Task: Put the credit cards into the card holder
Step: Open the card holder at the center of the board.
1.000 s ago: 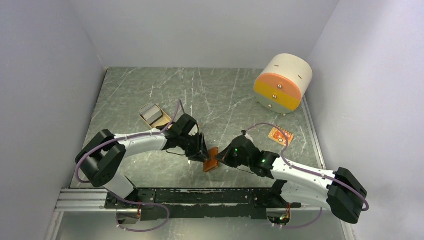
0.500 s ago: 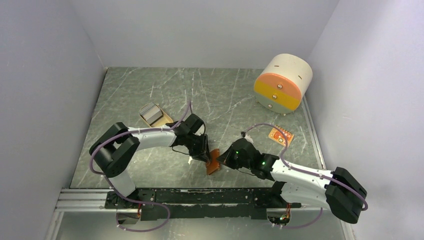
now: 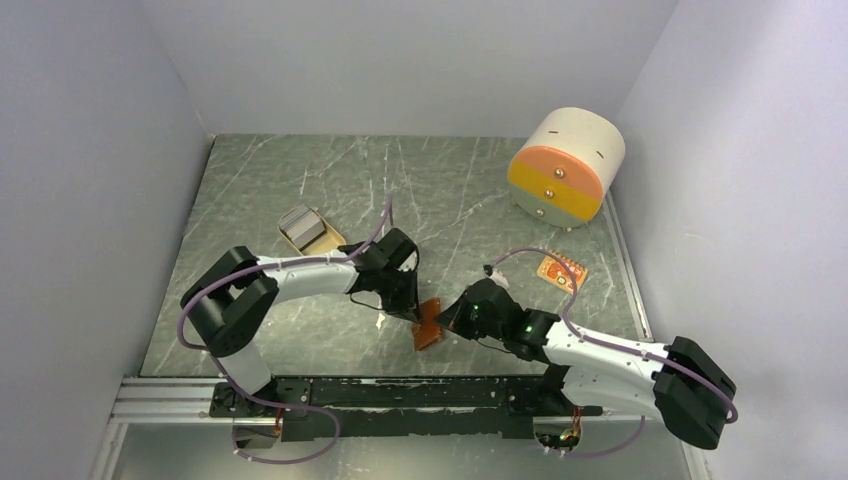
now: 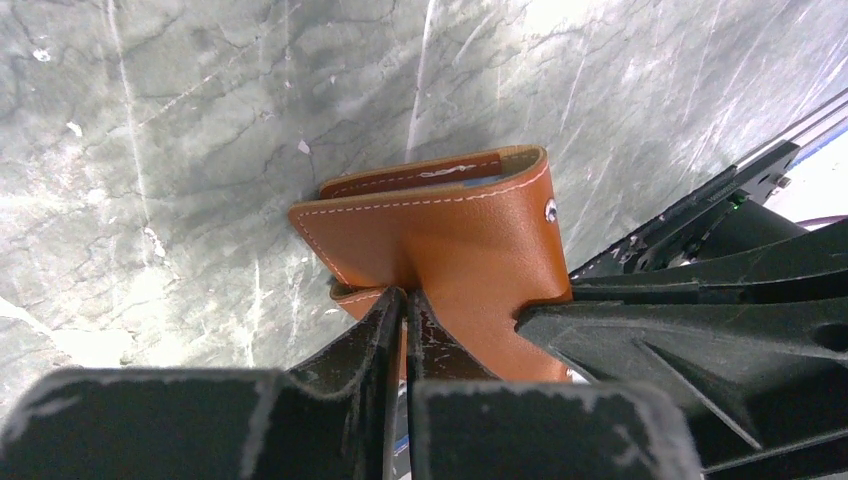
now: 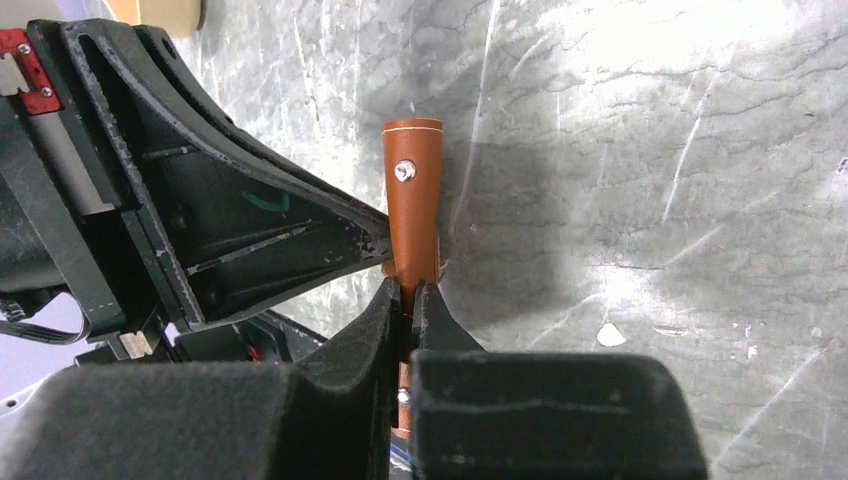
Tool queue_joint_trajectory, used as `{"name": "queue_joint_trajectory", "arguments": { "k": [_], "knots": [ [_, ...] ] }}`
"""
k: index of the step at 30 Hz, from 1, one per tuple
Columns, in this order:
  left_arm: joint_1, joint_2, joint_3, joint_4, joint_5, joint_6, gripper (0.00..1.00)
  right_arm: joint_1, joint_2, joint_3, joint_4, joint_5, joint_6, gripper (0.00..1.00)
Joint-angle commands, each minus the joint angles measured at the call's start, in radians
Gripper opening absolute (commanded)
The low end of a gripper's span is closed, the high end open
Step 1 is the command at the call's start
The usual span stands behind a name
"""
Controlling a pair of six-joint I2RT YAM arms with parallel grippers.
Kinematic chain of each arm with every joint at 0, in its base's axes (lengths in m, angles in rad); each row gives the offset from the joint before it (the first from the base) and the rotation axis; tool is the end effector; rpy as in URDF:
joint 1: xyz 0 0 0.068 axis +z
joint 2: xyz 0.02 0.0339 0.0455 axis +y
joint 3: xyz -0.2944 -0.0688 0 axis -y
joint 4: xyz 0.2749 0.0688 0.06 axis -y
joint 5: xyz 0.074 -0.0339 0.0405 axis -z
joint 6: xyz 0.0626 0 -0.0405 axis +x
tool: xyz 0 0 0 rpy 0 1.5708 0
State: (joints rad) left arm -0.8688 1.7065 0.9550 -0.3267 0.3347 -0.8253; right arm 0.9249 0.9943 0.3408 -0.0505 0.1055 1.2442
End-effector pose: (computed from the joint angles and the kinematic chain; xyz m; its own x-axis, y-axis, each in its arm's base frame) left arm 0.2197 -0.2917 0.1441 -0.9895 0.0954 -0.1081 0.1392 0.8276 -0.5438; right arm 0.1366 0.1702 0.1526 -0.8314 0.4618 -0.3091 0.1297 0.7022 0.7001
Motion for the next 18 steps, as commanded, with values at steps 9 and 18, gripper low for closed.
{"name": "queue_joint_trajectory", "arguments": {
  "k": [9, 18],
  "knots": [
    [-0.033, -0.089, -0.117, -0.111, -0.096, 0.004, 0.09, -0.004, -0.059, -0.025, 0.001, 0.136, -0.023, 0.00],
    [-0.034, -0.118, -0.121, -0.155, -0.157, -0.017, 0.09, -0.004, -0.064, -0.039, 0.037, 0.135, -0.059, 0.00]
  ]
}}
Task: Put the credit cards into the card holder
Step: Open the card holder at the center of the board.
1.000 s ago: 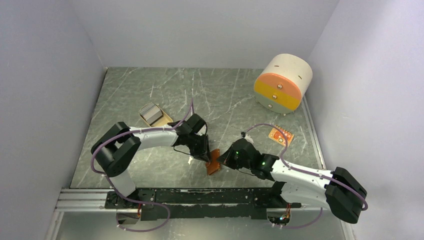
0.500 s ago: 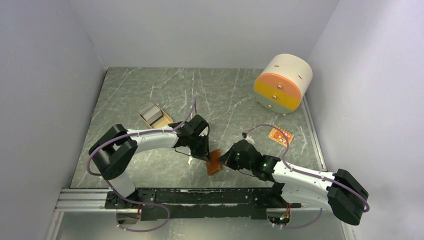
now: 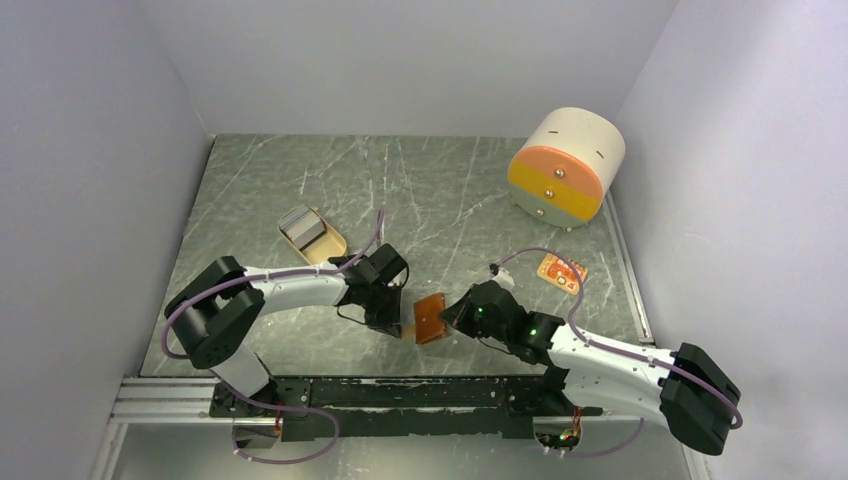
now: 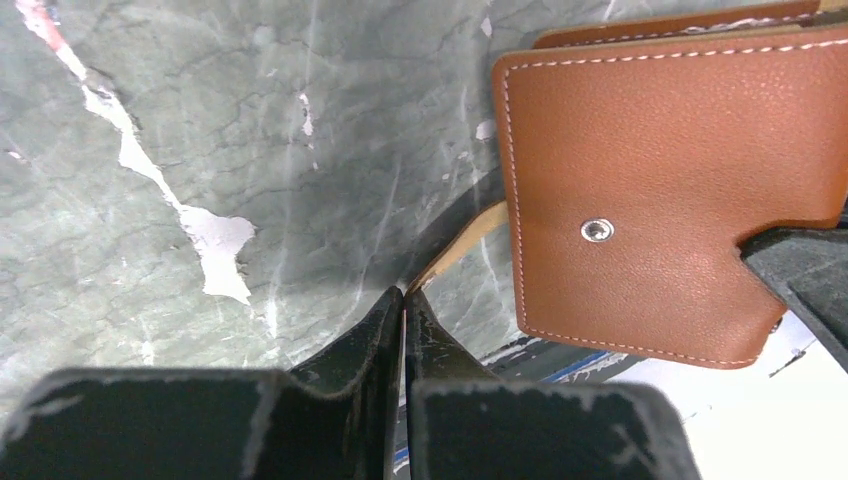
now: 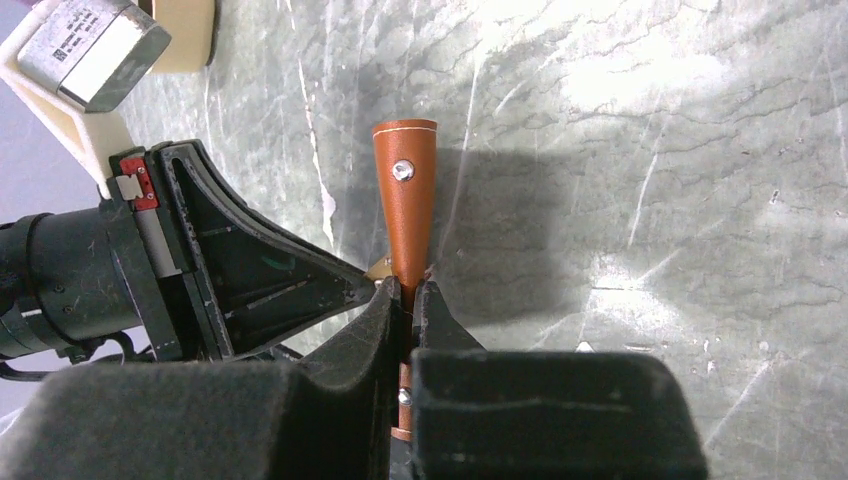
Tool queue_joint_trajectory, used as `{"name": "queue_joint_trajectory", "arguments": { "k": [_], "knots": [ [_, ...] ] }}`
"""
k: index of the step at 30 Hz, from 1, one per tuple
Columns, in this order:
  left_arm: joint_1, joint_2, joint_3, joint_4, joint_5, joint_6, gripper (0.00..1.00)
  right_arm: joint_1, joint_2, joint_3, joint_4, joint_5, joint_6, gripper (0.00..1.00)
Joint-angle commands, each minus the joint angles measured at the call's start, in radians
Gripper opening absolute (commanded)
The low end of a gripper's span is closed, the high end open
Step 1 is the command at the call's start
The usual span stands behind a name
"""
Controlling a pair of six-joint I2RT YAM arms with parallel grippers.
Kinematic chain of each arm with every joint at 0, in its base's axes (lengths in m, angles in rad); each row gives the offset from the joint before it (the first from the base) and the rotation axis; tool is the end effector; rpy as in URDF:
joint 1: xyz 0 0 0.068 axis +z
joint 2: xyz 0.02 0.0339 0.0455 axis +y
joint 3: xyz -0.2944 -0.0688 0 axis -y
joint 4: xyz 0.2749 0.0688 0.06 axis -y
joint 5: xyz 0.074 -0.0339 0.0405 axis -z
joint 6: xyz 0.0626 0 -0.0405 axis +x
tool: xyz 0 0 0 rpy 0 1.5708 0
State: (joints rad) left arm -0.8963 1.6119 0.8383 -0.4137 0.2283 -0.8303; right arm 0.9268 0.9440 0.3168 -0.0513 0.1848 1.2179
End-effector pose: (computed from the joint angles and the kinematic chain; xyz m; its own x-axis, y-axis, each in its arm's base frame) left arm 0.1895 -0.2597 0.1333 -0.9913 0.0885 -0.0975 0.1214 0.9004 -0.4178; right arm 0.1357 0.1615 0.1541 -0.7873 0.4877 -0.3773 0.1116 0.7145 0.6907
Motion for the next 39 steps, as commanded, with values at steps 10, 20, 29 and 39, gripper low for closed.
{"name": "queue_joint_trajectory", "arguments": {
  "k": [10, 20, 29, 39],
  "knots": [
    [0.025, -0.171, -0.065, -0.014, -0.081, -0.072, 0.21, -0.006, -0.029, -0.050, 0.111, 0.018, -0.129, 0.00],
    [0.069, -0.485, -0.276, 0.360, 0.069, -0.090, 0.60, -0.008, -0.190, -0.096, 0.168, -0.020, -0.080, 0.00],
    [0.094, -0.416, -0.245, 0.385, 0.161, -0.096, 0.56, -0.007, -0.223, -0.078, 0.187, -0.076, -0.026, 0.00],
    [0.094, -0.335, -0.231, 0.381, 0.125, -0.066, 0.49, -0.006, -0.231, -0.084, 0.203, -0.089, -0.011, 0.00]
  ]
}}
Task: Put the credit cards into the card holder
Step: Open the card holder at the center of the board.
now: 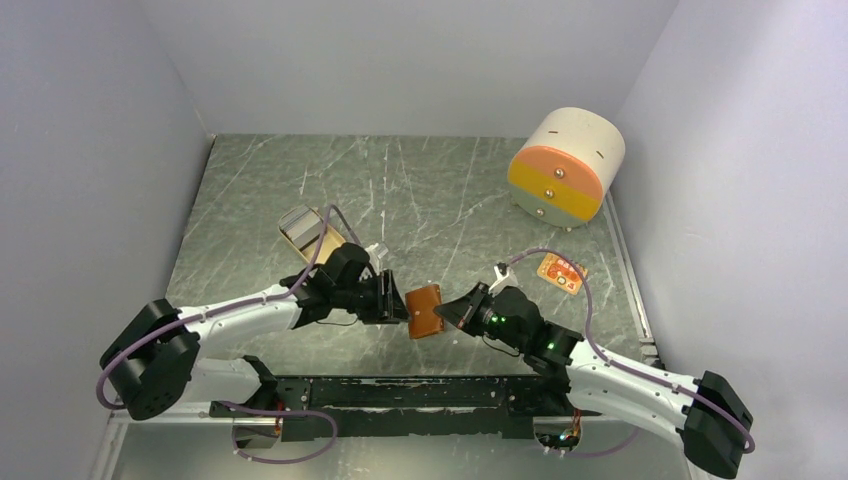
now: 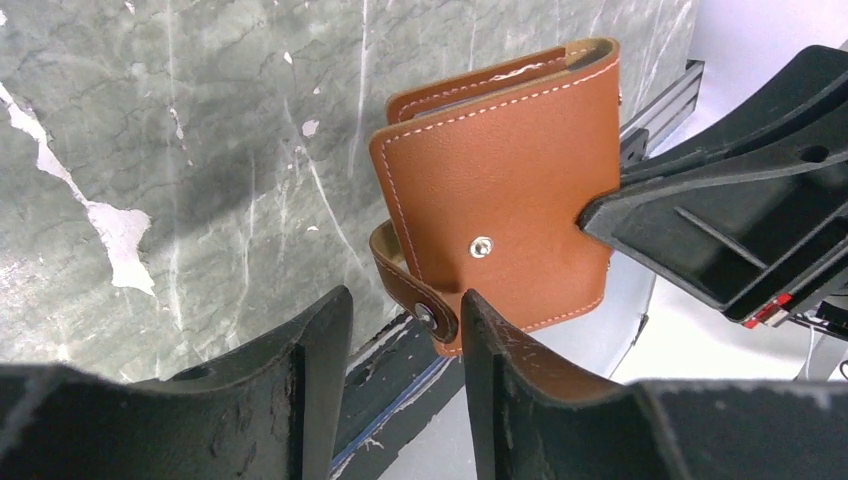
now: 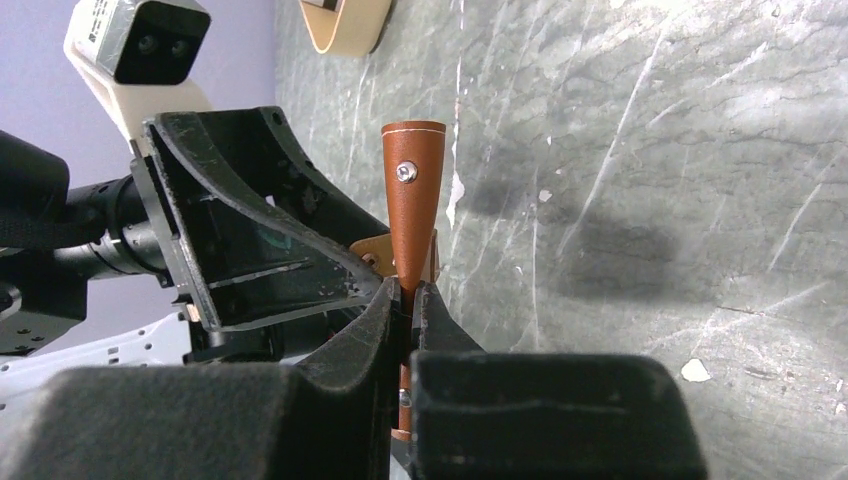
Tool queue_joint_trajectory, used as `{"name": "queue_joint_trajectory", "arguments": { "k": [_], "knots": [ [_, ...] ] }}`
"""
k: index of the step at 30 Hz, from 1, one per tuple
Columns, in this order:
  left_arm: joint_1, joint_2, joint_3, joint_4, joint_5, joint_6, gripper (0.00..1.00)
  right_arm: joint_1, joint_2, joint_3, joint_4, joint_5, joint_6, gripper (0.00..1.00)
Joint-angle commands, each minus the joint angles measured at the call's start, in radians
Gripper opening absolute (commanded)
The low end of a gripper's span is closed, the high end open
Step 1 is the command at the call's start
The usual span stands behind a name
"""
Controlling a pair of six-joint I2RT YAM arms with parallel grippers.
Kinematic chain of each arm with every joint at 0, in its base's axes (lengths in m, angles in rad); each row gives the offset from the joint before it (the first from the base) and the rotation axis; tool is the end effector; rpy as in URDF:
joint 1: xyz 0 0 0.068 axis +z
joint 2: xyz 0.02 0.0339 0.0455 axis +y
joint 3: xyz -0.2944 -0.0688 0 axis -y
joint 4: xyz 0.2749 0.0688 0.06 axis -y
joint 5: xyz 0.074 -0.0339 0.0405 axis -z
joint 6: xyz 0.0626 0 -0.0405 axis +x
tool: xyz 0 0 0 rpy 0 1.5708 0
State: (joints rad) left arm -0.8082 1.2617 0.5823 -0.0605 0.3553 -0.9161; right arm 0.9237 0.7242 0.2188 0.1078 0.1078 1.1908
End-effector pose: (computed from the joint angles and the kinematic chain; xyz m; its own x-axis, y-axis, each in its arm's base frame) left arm 0.1777 -0.2175 0.1784 -0.9621 -0.0695 -0.2637 0.1514 0.6679 -0.7286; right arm 0.1227 0.1513 0.1752 -0.7677 0.5155 -0.3807 -0.0552 0.5386 0.8408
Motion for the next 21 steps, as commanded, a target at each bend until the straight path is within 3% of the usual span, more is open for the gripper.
{"name": "queue_joint_trajectory", "arguments": {
  "k": [1, 8, 14, 16, 18, 21],
  "knots": [
    [0.005, 0.020, 0.022, 0.036, -0.004, 0.020, 0.48, -0.003, -0.007, 0.013, 0.053, -0.018, 0.018, 0.00],
    [0.012, 0.053, 0.004, 0.079, -0.010, 0.021, 0.38, -0.003, -0.005, 0.002, 0.075, -0.028, 0.027, 0.00],
    [0.019, 0.032, 0.005, 0.078, -0.018, 0.030, 0.10, -0.003, -0.007, -0.012, 0.075, -0.036, 0.030, 0.00],
    [0.026, 0.000, -0.009, 0.092, -0.015, 0.026, 0.09, -0.004, -0.008, -0.010, 0.059, -0.020, 0.007, 0.00],
    [0.029, -0.037, -0.023, 0.109, 0.010, 0.017, 0.09, -0.003, 0.005, 0.006, 0.002, 0.022, -0.026, 0.08],
    [0.030, -0.099, -0.036, 0.136, 0.055, 0.006, 0.09, -0.005, 0.056, 0.067, -0.126, 0.078, -0.087, 0.31]
  ]
}}
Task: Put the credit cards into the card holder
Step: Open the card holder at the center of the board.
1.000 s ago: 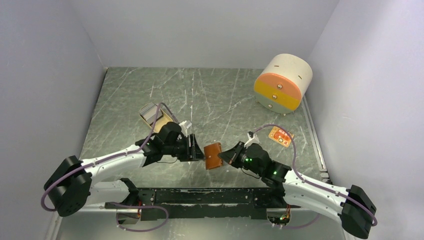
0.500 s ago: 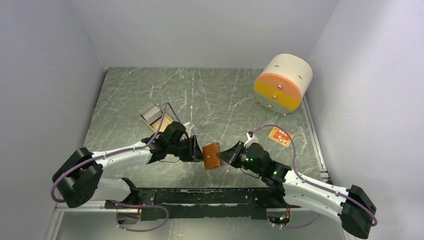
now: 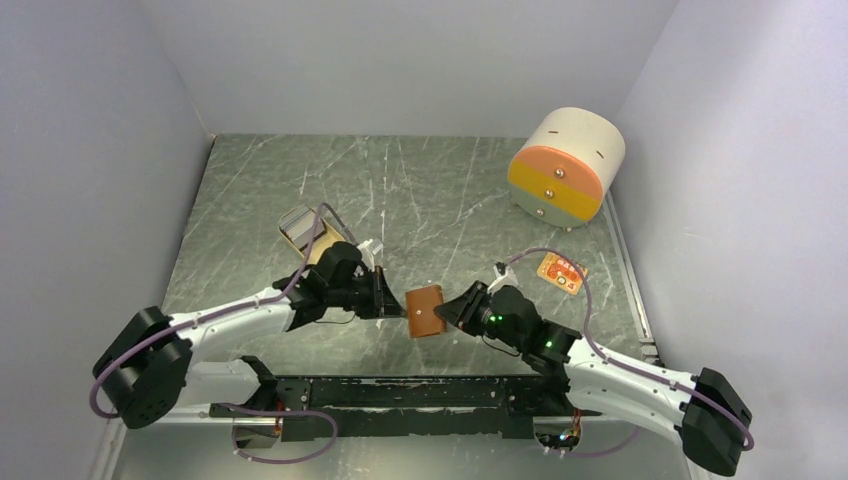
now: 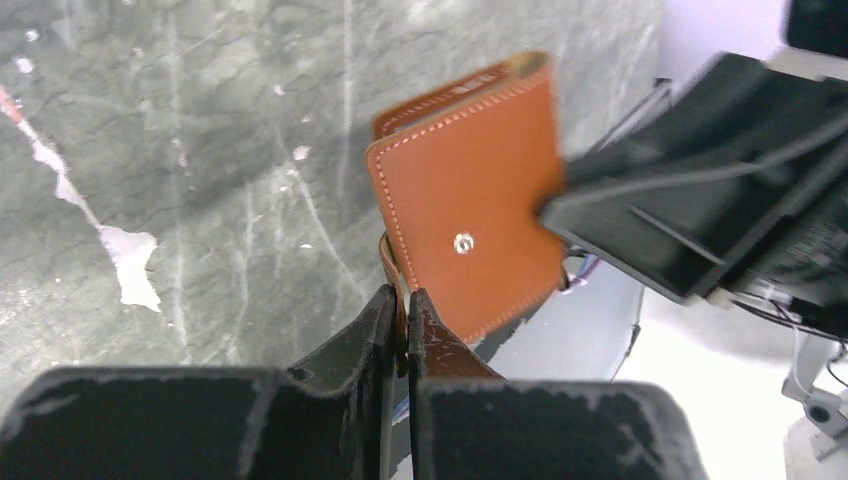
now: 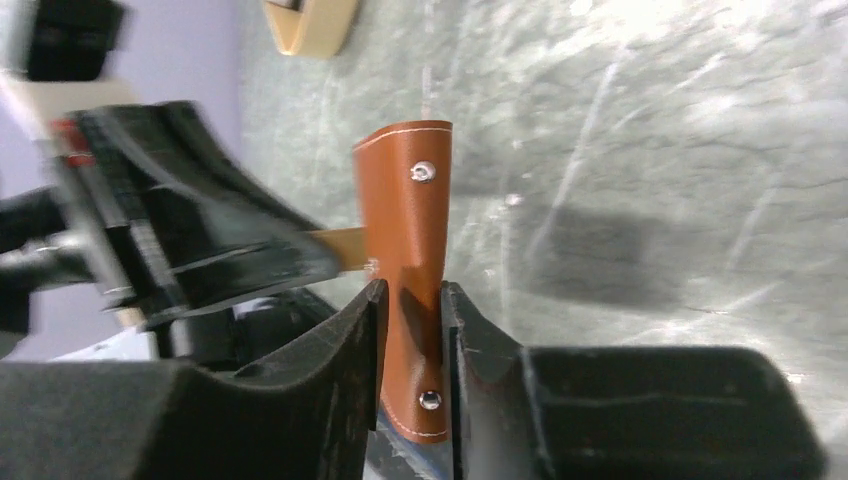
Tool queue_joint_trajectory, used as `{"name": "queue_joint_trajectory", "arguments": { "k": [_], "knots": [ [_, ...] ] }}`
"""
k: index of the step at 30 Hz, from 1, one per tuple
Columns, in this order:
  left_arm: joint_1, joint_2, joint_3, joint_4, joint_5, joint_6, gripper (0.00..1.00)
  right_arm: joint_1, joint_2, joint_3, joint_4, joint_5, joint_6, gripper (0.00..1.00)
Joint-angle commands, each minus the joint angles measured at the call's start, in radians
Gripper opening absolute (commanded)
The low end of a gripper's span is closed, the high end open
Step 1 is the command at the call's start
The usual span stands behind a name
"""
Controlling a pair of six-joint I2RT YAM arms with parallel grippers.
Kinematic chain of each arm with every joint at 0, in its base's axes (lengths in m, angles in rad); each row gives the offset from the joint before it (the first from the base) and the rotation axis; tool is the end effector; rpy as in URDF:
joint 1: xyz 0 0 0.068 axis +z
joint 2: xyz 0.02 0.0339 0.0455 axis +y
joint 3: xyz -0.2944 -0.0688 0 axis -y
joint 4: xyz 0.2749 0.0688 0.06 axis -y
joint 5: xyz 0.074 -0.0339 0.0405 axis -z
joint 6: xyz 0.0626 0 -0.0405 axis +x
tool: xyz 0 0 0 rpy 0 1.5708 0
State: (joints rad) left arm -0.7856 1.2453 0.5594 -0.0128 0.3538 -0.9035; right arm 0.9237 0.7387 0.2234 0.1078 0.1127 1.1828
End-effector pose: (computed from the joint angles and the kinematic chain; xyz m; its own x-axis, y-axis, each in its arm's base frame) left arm 0.1813 -0.2121 0.1794 -0.9499 -0.0920 -0.2988 0.1695 0.6516 -0.7394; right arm 0.1239 0.1523 0.1745 -0.7666 0.5111 -0.3886 -0.0552 0.5505 0.8330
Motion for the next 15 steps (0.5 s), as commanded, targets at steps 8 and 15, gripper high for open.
{"name": "queue_joint_trajectory", "arguments": {
  "k": [8, 15],
  "knots": [
    [0.007, -0.141, 0.026, 0.072, 0.135, -0.006, 0.09, -0.003, 0.147, 0.273, -0.404, 0.076, -0.248, 0.61],
    [0.007, -0.070, 0.050, 0.051, 0.134, 0.017, 0.09, -0.003, 0.185, 0.270, -0.294, -0.022, -0.259, 0.63]
  ]
}}
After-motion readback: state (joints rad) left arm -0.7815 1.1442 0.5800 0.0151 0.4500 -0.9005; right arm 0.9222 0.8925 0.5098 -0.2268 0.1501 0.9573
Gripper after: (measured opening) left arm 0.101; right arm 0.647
